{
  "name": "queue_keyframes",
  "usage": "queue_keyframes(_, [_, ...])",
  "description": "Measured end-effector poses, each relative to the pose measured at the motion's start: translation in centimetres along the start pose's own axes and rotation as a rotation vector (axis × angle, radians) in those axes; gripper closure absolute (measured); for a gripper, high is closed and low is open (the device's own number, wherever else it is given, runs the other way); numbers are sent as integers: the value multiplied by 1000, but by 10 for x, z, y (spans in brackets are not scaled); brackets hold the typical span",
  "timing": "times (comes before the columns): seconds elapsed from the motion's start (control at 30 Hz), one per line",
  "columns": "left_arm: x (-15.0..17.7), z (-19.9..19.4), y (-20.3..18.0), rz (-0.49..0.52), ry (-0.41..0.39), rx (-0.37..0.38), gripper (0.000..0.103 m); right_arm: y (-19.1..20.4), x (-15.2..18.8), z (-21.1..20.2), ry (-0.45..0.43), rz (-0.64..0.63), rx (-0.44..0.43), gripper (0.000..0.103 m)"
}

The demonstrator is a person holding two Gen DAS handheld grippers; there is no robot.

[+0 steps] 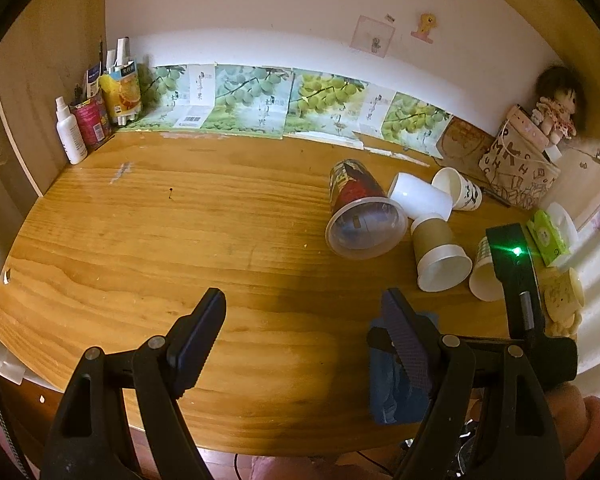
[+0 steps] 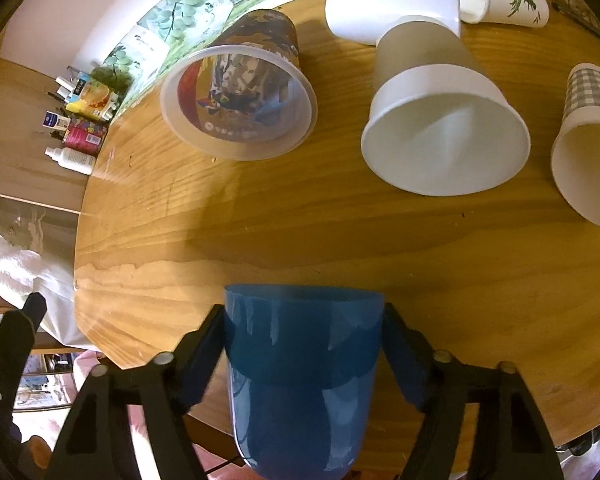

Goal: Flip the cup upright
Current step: 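Rotate the blue cup with the right gripper until its rim faces up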

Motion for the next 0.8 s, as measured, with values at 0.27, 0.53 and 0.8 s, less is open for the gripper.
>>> queue_keyframes(0.27, [0, 3, -3, 32, 16, 12, 20, 2, 1, -1, -16, -1, 11, 31])
queue_keyframes(0.53, [8, 5, -14, 71, 34, 26, 20, -2, 2, -13, -67, 0, 2, 31])
queue_keyframes(0.8, [14, 0, -24, 87, 33, 26, 20, -2, 0, -43, -214, -95, 69, 32])
Point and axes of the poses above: each gripper's, at about its wrist camera, not at the fingertips, and z roughly the way its jaws point, y to its left, x to its underside, the point moved 10 cm from there along z, roughly the way its jaws point, and after that the axes turned 10 degrees about y, right-handed, at the moved point
